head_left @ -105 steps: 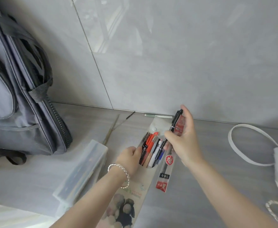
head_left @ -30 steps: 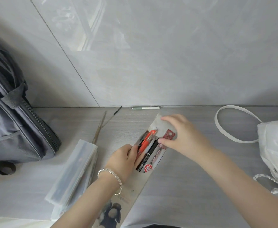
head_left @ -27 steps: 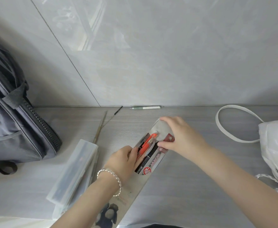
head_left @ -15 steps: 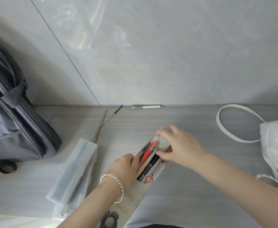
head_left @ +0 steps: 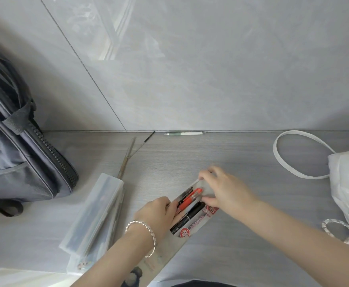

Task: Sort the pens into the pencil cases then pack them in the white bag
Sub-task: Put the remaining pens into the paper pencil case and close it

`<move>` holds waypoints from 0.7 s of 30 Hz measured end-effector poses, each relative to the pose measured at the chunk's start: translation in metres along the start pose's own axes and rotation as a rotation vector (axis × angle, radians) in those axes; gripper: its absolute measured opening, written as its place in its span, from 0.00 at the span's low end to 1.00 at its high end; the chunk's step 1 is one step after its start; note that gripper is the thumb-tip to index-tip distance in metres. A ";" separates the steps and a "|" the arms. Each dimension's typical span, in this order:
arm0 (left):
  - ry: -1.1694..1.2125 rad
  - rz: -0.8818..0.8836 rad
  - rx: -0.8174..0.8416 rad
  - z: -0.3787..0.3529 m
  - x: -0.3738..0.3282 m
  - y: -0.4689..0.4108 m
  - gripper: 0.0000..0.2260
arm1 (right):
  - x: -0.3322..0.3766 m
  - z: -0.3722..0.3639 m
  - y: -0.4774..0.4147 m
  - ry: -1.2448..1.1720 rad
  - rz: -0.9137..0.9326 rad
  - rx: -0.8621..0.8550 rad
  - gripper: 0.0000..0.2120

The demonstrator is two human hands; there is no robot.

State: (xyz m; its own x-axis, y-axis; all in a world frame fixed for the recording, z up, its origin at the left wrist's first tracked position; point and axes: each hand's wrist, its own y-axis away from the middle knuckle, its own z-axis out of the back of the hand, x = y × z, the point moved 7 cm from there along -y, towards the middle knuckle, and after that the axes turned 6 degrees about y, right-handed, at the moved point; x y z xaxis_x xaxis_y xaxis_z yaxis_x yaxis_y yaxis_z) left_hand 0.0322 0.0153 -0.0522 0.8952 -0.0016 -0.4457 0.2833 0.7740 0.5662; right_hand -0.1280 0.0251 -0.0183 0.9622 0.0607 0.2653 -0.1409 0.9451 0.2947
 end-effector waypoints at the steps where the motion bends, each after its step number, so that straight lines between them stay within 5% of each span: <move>1: 0.024 0.021 0.000 0.000 0.000 0.001 0.16 | 0.000 -0.004 0.000 -0.016 -0.004 0.033 0.23; 6: 0.061 0.065 0.022 -0.011 0.001 0.007 0.17 | 0.001 -0.021 0.004 0.013 -0.032 0.160 0.27; 12: 0.113 0.048 0.011 -0.007 0.000 0.002 0.14 | -0.003 -0.009 0.005 -0.046 -0.064 0.057 0.28; 18: 0.182 -0.008 -0.036 0.012 0.002 0.001 0.17 | -0.060 0.016 -0.007 -0.855 -0.318 -0.178 0.09; 21: 0.242 0.011 -0.052 0.023 0.009 -0.003 0.18 | -0.076 0.007 -0.023 -1.233 -0.411 -0.084 0.06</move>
State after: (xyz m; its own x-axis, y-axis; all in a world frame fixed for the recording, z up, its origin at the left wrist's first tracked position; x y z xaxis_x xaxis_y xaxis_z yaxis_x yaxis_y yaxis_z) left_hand 0.0473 -0.0010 -0.0419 0.7877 0.1538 -0.5965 0.2507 0.8045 0.5385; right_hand -0.1994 -0.0039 -0.0387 0.0785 -0.5263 0.8467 0.1693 0.8440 0.5089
